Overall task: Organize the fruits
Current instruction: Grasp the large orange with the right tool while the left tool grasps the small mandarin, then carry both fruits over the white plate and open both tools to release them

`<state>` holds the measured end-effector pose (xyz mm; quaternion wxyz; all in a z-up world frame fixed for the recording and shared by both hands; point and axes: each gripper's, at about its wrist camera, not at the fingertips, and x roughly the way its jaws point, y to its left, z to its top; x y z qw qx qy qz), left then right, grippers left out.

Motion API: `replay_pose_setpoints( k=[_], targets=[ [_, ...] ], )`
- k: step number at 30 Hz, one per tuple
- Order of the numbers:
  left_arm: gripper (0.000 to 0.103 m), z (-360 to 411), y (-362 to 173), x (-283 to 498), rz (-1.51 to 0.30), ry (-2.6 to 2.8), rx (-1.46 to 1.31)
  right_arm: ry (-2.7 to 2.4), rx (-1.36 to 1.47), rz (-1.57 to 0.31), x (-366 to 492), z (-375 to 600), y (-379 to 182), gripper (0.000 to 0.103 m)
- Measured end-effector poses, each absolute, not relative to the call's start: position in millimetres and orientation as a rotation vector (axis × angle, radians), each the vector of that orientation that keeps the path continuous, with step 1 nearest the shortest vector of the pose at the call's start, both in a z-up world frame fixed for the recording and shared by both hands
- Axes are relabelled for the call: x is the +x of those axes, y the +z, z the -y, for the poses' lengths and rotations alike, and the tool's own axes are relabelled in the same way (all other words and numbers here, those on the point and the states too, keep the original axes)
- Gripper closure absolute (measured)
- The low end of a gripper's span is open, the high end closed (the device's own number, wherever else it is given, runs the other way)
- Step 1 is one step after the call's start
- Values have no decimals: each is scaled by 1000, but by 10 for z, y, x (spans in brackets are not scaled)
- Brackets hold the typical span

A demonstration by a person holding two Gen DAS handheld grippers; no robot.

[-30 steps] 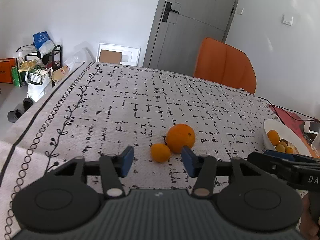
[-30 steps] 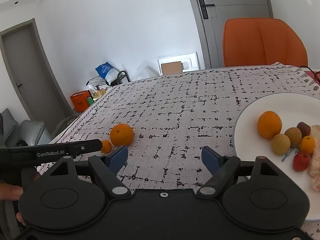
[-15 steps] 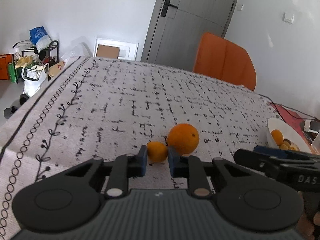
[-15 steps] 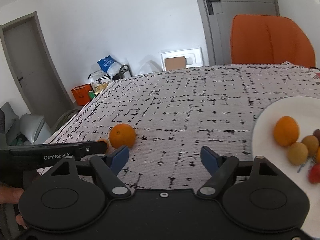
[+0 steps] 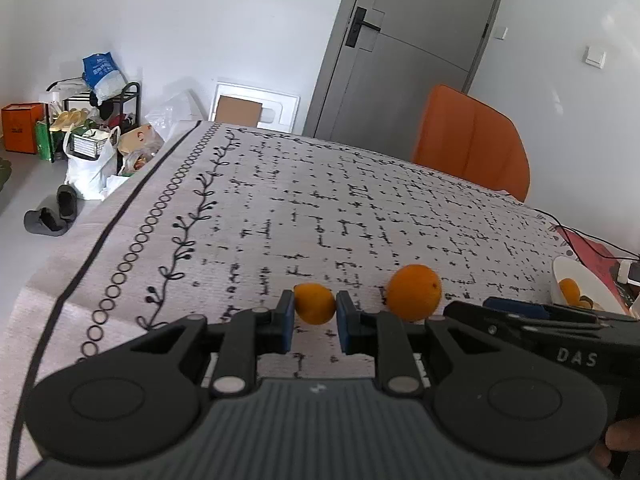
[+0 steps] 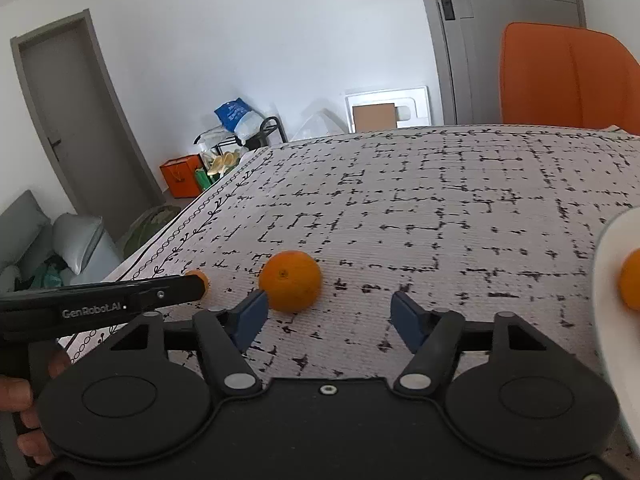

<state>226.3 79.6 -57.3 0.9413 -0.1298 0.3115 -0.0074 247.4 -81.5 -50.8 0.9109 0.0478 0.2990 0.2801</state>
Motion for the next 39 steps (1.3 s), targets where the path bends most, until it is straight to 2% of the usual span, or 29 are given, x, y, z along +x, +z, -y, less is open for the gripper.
replay_pose_setpoints(
  k=[15, 17, 18, 39],
  targets=[
    [83, -1111, -574, 2147, -630, 23, -296, 602, 56, -619, 2587, 464, -526, 41],
    [83, -1128, -571, 2153, -633, 29, -298, 608, 51, -624, 2616, 422, -556, 61],
    [83, -1140, -562, 2147, -632, 31, -298, 604, 45, -633, 2629, 409, -573, 64],
    [83, -559, -326, 2039, -587, -102, -265, 498, 133, -534, 2170, 1184, -343, 65]
  ],
)
